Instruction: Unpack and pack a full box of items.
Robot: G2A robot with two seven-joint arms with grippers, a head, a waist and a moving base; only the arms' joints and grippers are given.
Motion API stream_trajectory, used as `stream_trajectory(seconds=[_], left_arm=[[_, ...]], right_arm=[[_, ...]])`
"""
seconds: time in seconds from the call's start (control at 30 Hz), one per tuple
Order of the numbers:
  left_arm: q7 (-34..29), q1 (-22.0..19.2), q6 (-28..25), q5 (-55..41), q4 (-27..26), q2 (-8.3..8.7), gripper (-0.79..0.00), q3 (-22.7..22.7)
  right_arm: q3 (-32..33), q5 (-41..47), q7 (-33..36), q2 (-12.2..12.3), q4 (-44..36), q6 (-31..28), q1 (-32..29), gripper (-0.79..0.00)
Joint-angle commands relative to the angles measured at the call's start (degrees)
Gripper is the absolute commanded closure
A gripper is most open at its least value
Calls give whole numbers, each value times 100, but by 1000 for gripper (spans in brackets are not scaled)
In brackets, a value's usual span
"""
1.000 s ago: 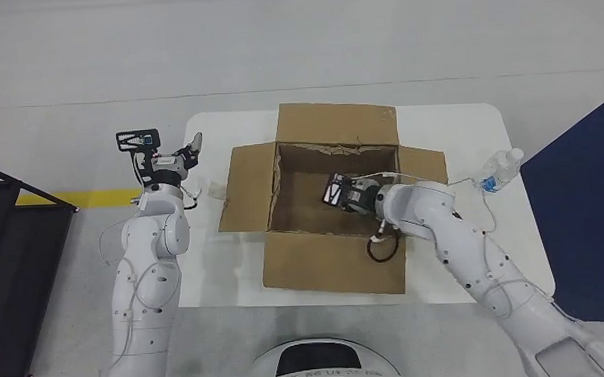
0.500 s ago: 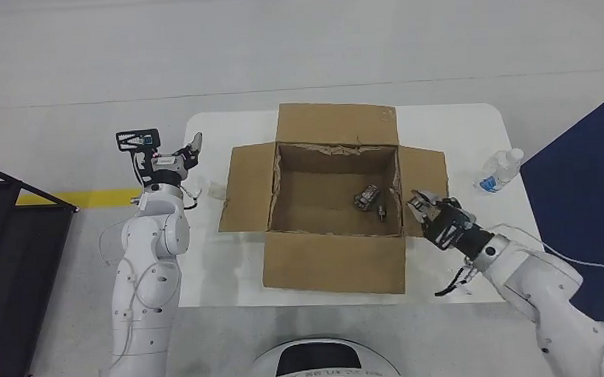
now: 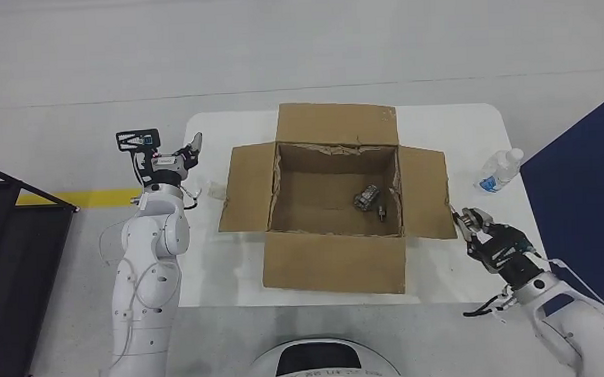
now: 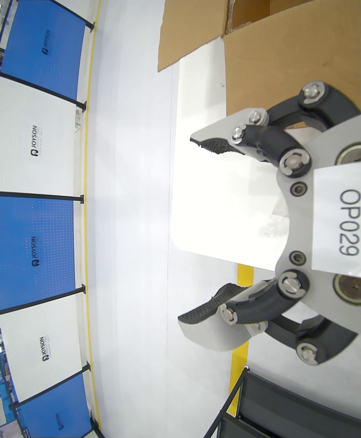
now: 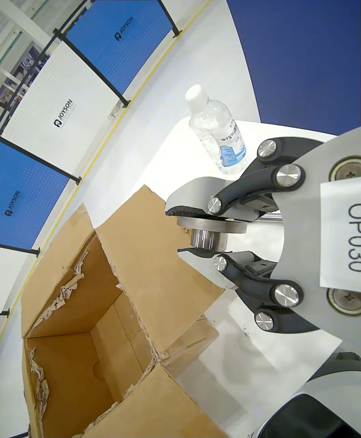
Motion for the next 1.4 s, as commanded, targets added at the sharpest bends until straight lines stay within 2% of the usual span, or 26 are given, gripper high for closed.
stream_trajectory(seconds=[0.0, 0.2, 0.37, 0.67, 0.8, 0.97, 1.37], left_arm=[[0, 0, 0, 0, 0, 0, -785, 0], [0, 0, 0, 0, 0, 0, -785, 0], [0, 0, 0, 0, 0, 0, -785, 0], [0, 0, 0, 0, 0, 0, -785, 0], [0, 0, 0, 0, 0, 0, -785, 0], [0, 0, 0, 0, 0, 0, -785, 0], [0, 0, 0, 0, 0, 0, -785, 0]], right_arm=[[0, 0, 0, 0, 0, 0, 0, 0], [-31, 193, 285, -18, 257, 61, 191, 0], [-98, 395, 1224, -42, 831, 443, 730, 0], [-584, 451, 2243, -92, 1867, 817, 1733, 0], [-711, 421, 2379, -117, 2353, 948, 2049, 0], [-683, 538, 2477, -123, 2781, 789, 2325, 0], [-890, 450, 2817, -146, 3249, 463, 2819, 0]])
